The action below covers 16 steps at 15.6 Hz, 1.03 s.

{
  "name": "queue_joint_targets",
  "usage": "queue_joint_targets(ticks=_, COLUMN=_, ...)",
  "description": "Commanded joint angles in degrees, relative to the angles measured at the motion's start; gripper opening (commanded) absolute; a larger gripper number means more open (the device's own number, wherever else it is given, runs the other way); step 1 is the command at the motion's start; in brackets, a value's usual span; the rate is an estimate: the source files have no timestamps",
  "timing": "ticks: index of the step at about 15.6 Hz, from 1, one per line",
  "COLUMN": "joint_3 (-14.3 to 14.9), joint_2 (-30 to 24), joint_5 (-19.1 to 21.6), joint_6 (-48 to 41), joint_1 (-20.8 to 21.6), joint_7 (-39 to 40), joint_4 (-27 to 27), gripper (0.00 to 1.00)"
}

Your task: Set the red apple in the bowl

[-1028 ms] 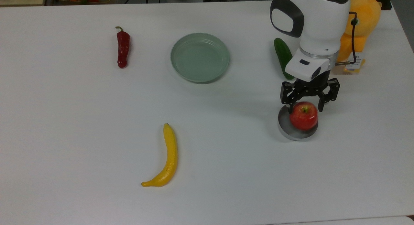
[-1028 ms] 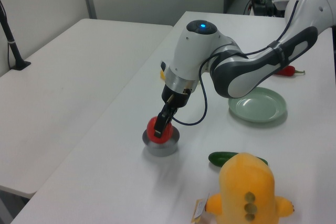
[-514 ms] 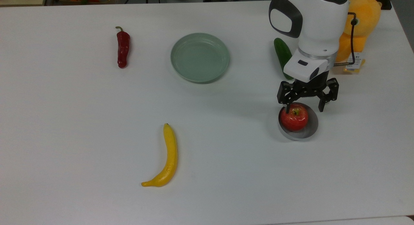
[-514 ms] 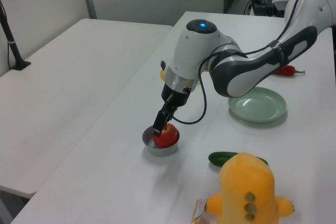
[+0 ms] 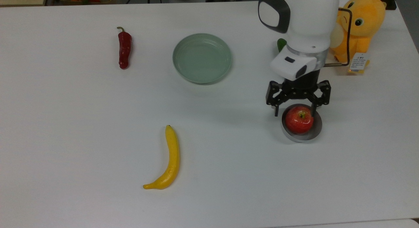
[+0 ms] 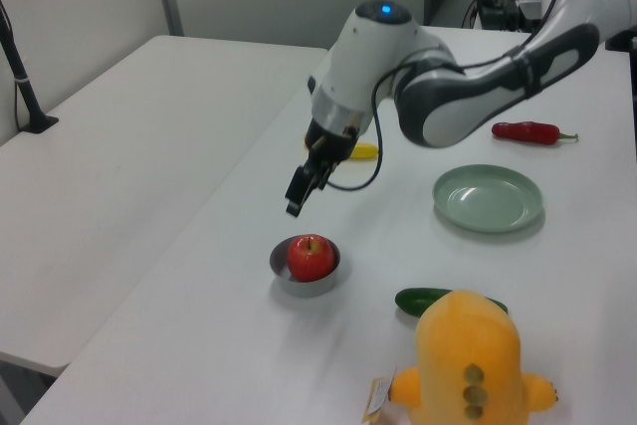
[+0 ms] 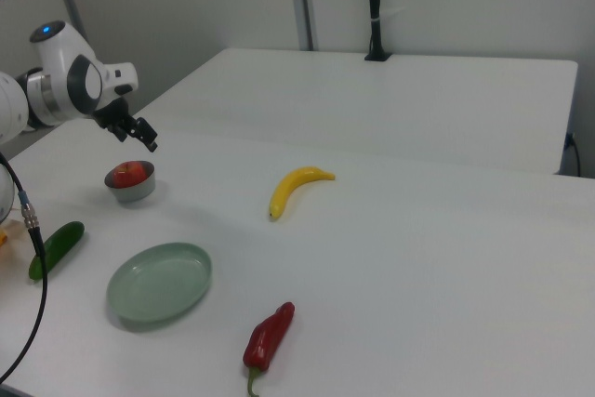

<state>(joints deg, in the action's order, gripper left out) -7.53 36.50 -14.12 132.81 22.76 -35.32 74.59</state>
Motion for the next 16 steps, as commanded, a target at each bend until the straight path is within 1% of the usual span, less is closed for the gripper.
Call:
queue_joint_targets(ticks=1, joint_3=0.1, joint_2=-9.0, joint_5=-0.9, joint_6=-5.0, joint_1=-3.0, joint_7=0.0, joint_4=8.1, gripper=1.00)
queue_joint_targets(ticks=4, joint_3=0.1, joint_2=-14.1, joint_5=0.1, joint_6=-10.3, joint_1=-5.2, joint_7=7.1, joint_4=11.9, gripper=1.00)
queue_joint_targets(ticks=6, joint_3=0.1, joint_2=-17.4, joint_5=1.5, joint_6=-14.6, joint_1=-6.9, joint_7=11.9, joint_4=14.8, gripper=1.00)
queue_joint_targets(ticks=8, joint_3=0.3, joint_2=-20.3, joint_5=2.9, joint_6=-17.7, joint_1=-7.9, joint_7=14.6, joint_4=17.9, gripper=1.00)
queue_joint_targets(ticks=11, joint_3=0.6, joint_2=-23.8, joint_5=3.0, joint_6=-23.6, joint_1=-9.7, joint_7=14.8, joint_4=21.7, gripper=1.00)
queue_joint_targets(ticks=13, joint_3=0.7, joint_2=-26.6, joint_5=3.1, joint_6=-25.0, joint_1=-11.6, joint_7=14.7, joint_4=23.5, gripper=1.00)
queue_joint_targets(ticks=14, joint_3=0.7, joint_2=-28.0, joint_5=3.7, joint_6=-25.0, joint_1=-12.4, joint_7=14.7, joint_4=24.2, gripper=1.00)
queue_joint_targets(ticks=16, joint_3=1.0, joint_2=-31.0, joint_5=6.8, joint_6=-25.0, joint_1=-14.5, joint_7=15.4, joint_4=25.2, gripper=1.00)
